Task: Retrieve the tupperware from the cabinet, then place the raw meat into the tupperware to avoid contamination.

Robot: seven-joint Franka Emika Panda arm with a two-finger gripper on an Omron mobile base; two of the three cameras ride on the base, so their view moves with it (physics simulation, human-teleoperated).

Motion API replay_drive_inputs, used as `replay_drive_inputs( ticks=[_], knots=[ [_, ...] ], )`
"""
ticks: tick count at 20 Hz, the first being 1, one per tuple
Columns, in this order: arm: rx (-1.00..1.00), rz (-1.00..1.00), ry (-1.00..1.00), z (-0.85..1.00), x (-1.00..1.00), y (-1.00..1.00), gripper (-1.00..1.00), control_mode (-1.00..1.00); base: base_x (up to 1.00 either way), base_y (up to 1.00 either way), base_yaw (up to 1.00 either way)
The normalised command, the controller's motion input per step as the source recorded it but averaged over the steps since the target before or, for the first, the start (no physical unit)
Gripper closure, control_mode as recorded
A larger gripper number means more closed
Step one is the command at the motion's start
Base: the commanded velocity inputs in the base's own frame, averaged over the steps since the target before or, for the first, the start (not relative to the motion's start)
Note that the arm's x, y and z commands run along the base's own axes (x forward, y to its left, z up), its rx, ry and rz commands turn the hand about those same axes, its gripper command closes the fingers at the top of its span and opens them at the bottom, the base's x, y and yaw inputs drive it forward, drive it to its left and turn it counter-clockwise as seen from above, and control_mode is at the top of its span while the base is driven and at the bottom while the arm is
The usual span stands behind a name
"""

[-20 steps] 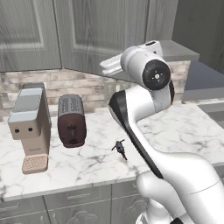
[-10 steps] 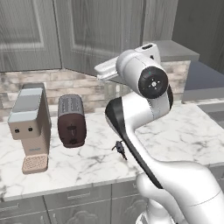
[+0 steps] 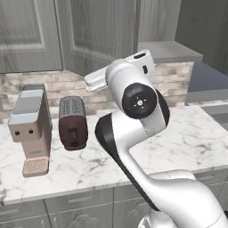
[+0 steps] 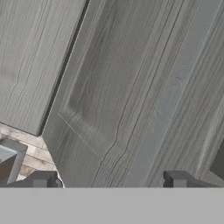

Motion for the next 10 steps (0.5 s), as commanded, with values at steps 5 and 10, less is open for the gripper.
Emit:
replay_drive_inputs(
  ticks=[5, 10],
  knots=[
    [-0.01, -0.08, 0.0, -0.26, -0.49, 0.02, -1.0, -1.0, 0.0, 0.0, 0.0],
    [0.0, 0.0, 0.0, 0.0, -0.02, 0.0, -1.0, -1.0, 0.0, 0.0, 0.0]
  ],
)
